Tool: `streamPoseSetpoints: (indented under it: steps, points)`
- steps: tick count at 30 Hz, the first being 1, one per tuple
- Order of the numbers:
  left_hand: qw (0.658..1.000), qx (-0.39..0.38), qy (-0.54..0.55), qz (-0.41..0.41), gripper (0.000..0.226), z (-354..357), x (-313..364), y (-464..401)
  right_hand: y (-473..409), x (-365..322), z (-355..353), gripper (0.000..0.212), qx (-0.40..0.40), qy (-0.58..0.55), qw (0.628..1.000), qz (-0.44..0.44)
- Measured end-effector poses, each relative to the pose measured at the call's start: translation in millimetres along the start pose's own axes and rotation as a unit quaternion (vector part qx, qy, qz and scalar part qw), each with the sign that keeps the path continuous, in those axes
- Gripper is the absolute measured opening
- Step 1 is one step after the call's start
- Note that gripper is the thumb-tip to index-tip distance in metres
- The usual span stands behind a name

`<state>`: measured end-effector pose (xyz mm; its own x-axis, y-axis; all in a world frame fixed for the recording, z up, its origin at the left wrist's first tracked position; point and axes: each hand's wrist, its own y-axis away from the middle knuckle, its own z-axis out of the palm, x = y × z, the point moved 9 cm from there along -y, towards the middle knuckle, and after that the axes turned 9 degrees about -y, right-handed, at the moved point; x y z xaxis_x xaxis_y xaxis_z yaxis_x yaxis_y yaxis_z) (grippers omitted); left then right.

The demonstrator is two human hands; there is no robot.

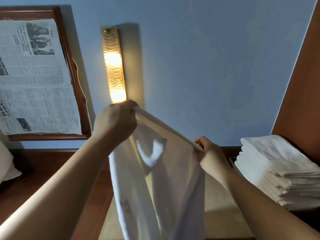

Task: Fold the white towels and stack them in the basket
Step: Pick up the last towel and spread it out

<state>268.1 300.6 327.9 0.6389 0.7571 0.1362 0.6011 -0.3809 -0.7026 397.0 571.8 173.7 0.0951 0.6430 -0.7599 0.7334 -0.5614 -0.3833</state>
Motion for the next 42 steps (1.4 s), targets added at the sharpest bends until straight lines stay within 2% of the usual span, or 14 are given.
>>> streamPoseSetpoints:
  steps: [4, 7, 9, 11, 14, 17, 22, 25, 27, 30, 33, 35, 38, 42]
  points:
    - [0.995, -0.085, -0.02, -0.05, 0.032, 33, -41, 5, -6, 10, -28, 0.015, 0.07, -0.01, 0.997, 0.012]
    - [0.977, -0.203, -0.023, -0.06, 0.03, 69, -32, 21, -15, -38, -27, 0.015, -0.022, -0.014, 0.999, -0.036]
    - [0.973, -0.231, 0.014, -0.01, 0.045, 82, -2, 34, -20, -63, -16, 0.025, -0.096, 0.016, 0.994, -0.046]
    - [0.971, -0.225, 0.057, 0.049, 0.064, 82, 35, 45, -26, -79, -4, 0.023, -0.145, 0.017, 0.989, -0.03]
    - [0.977, -0.18, 0.069, 0.091, 0.062, 72, 78, 51, -30, -94, 1, 0.029, -0.144, -0.064, 0.987, 0.038]
    - [0.982, -0.121, 0.134, 0.054, 0.043, 63, 84, 45, -28, -100, -3, 0.033, -0.144, -0.185, 0.964, 0.122]
    - [0.968, -0.114, 0.225, 0.014, 0.033, 68, 69, 39, -27, -96, -7, 0.026, -0.17, -0.207, 0.953, 0.142]
    - [0.971, -0.108, 0.213, 0.011, 0.035, 66, 61, 36, -31, -99, -14, 0.033, -0.159, -0.147, 0.975, 0.048]
    - [0.977, -0.096, 0.192, 0.011, 0.03, 58, 56, 32, -25, -111, -19, 0.041, -0.131, -0.049, 0.986, -0.09]
    - [0.984, -0.091, 0.146, 0.04, 0.033, 44, 60, 25, -1, -125, -16, 0.043, -0.028, 0.097, 0.943, -0.317]
    - [0.991, -0.076, 0.097, 0.059, 0.039, 34, 61, 19, 20, -121, -13, 0.02, 0.051, 0.089, 0.898, -0.429]
    - [0.993, -0.072, 0.074, 0.065, 0.044, 33, 57, 17, 15, -110, -13, 0.015, 0.031, 0.014, 0.93, -0.367]
    - [0.992, -0.068, 0.067, 0.079, 0.054, 35, 52, 17, 5, -85, 0, 0.013, -0.066, -0.142, 0.978, -0.14]
    - [0.991, -0.063, 0.065, 0.1, 0.062, 38, 47, 17, 14, -78, 21, 0.024, -0.16, -0.379, 0.911, 0.0]
